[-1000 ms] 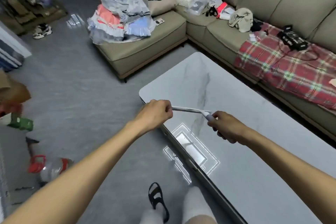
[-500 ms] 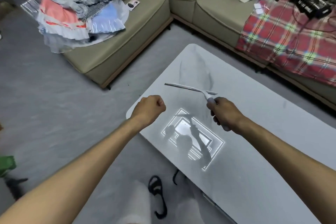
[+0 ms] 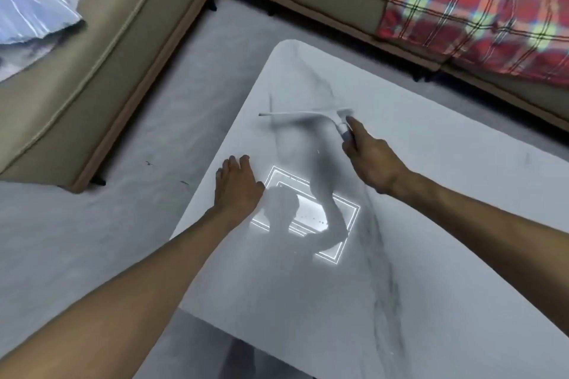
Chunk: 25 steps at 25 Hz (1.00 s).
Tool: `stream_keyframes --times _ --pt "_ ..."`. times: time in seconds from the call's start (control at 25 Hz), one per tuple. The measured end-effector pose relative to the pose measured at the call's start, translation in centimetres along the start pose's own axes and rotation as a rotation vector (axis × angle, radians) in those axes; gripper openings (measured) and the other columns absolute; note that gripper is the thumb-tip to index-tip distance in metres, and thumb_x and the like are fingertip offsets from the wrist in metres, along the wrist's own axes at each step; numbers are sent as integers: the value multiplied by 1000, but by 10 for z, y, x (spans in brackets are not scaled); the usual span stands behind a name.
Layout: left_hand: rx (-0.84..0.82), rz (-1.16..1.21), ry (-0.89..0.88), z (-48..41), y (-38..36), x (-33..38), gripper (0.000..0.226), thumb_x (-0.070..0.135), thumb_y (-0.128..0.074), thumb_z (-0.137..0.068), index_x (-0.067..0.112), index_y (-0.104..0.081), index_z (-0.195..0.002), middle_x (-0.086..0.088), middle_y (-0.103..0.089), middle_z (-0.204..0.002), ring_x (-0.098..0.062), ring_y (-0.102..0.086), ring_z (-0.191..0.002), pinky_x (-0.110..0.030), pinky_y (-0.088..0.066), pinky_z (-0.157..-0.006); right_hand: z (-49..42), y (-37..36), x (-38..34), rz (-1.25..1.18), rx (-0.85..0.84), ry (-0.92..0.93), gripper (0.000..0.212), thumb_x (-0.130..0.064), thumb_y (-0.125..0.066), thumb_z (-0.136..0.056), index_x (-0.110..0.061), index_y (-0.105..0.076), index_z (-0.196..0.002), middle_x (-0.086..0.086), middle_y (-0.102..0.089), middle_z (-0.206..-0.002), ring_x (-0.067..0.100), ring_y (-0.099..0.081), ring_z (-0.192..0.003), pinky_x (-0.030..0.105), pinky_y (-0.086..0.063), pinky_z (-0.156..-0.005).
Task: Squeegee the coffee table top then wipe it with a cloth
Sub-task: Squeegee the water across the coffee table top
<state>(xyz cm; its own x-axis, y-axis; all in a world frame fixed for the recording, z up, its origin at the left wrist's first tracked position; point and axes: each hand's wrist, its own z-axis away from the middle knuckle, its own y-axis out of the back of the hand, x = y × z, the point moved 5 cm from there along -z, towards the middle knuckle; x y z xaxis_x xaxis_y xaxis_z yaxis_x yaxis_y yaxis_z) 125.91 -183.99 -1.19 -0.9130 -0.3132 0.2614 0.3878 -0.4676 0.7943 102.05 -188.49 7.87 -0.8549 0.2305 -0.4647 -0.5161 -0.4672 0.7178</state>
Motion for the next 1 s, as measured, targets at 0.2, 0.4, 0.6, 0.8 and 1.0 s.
stream_keyframes --times 0.2,0.4,0.6,0.8,1.0 --pt "6 -99 -103 -61 -9 -1 40 18 -56 -84 5 -44 -120 -21 -44 -127 -35 -35 -125 -38 -28 -109 -131 21 -47 86 157 -28 22 -19 -32 -97 -17 -42 -117 26 -60 -109 32 -50 -74 31 -36 -35" --pt "-226 -111 -38 -78 -24 1 48 19 -49 -86 5 -36 -129 -33 -29 -141 -44 -26 -133 -45 -29 -111 -187 14 -59 131 129 -112 18 -9 -32 -96 -16 -40 -111 21 -55 -97 27 -49 -48 27 -38 -36" --pt "-305 -69 -20 -84 -28 5 57 18 -51 -80 4 -35 -134 -42 -12 -147 -52 -8 -140 -50 -20 -116 -179 5 -37 239 126 0 33 -13 -37 -90 -15 -47 -122 22 -59 -112 36 -54 -72 25 -46 -38" --pt "-315 -70 -52 -79 -31 3 65 19 -52 -81 1 -30 -140 -46 1 -148 -56 4 -141 -51 -8 -119 -83 -14 13 332 8 32 44 -23 -38 -98 -23 -34 -142 21 -58 -83 37 -46 -66 35 -36 -62" --pt "-300 -68 -48 -75 -29 10 70 20 -51 -82 3 -25 -144 -46 3 -148 -56 6 -141 -52 -3 -119 -84 25 13 368 44 -18 39 -20 -38 -99 -15 -40 -138 26 -64 -96 45 -57 -83 38 -41 -66"
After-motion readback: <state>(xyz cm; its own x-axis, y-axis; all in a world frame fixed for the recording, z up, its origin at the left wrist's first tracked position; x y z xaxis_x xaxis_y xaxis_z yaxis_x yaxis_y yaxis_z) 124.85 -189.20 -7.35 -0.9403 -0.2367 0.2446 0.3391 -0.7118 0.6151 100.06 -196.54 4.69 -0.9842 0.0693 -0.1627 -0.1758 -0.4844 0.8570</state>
